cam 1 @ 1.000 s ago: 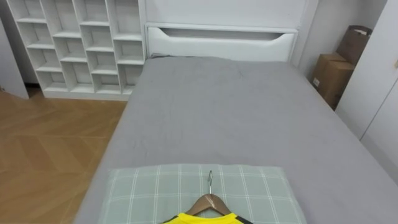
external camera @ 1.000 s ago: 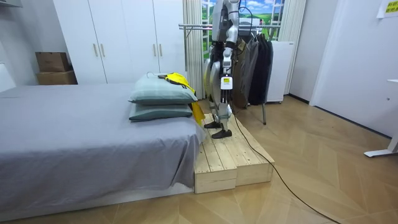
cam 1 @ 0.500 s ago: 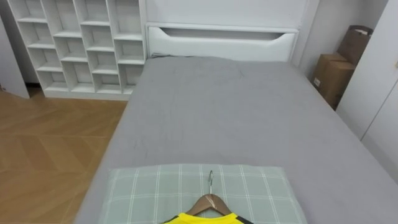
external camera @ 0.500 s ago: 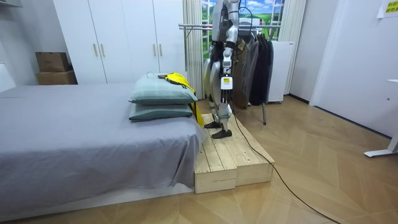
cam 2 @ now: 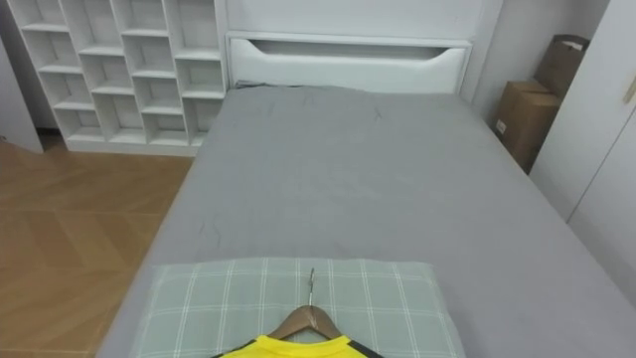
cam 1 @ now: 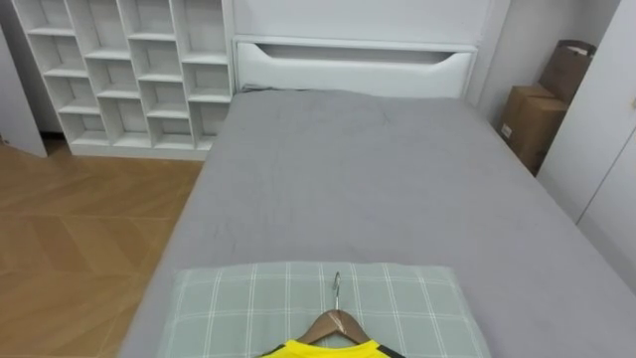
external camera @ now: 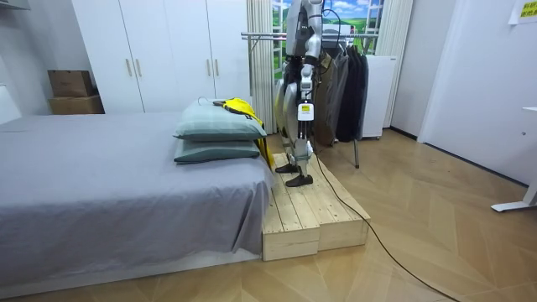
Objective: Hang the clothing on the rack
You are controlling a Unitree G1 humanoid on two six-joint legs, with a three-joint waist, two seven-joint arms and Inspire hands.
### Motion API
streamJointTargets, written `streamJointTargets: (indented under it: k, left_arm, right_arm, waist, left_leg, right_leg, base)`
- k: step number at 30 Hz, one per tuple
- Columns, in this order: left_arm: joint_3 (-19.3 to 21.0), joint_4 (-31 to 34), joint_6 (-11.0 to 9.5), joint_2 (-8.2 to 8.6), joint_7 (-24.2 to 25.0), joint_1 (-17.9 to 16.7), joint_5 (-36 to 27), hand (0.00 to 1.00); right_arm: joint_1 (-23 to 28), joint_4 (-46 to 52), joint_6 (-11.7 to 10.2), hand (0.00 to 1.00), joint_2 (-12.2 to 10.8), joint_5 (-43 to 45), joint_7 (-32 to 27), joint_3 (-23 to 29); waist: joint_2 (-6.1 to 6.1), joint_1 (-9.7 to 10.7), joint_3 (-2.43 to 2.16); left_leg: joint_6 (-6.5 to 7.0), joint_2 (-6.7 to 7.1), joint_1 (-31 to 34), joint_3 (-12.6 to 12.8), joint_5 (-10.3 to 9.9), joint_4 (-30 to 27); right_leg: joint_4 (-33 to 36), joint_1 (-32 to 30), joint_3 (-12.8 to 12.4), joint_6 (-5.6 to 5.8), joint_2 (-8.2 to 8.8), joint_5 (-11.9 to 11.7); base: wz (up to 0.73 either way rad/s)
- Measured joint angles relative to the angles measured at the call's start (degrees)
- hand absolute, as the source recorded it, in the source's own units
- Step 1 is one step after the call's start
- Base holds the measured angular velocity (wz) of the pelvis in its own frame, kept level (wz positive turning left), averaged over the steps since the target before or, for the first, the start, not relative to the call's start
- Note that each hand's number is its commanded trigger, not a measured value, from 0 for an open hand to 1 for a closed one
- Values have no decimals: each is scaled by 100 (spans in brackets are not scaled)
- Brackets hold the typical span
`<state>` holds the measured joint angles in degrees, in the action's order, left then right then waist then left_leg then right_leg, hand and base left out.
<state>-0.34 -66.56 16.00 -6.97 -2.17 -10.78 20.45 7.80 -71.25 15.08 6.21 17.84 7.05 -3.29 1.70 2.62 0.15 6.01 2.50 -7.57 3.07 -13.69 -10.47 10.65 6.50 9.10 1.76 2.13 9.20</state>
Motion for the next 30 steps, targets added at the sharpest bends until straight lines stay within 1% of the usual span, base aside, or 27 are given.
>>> streamJointTargets:
  k: [17, 30]
  left_arm:
    - [-4, 0, 1, 0, 61, -2, 0, 0]
    - [-1, 1, 15, 2, 62, -2, 2, 0]
  right_arm:
    - [-12, 0, 0, 0, 0, 0, 0, 0]
    - [-19, -4, 2, 0, 0, 0, -1, -10]
  waist:
    - [-2, -8, 0]
    - [6, -123, 4]
  left_leg:
    - [0, 0, 6, -19, 0, 7]
    - [0, 1, 11, -45, 0, 9]
  right_leg:
    - [-1, -2, 27, 0, 0, 0]
    - [-1, 4, 52, 0, 3, 0]
  base:
    - [0]
    - [0]
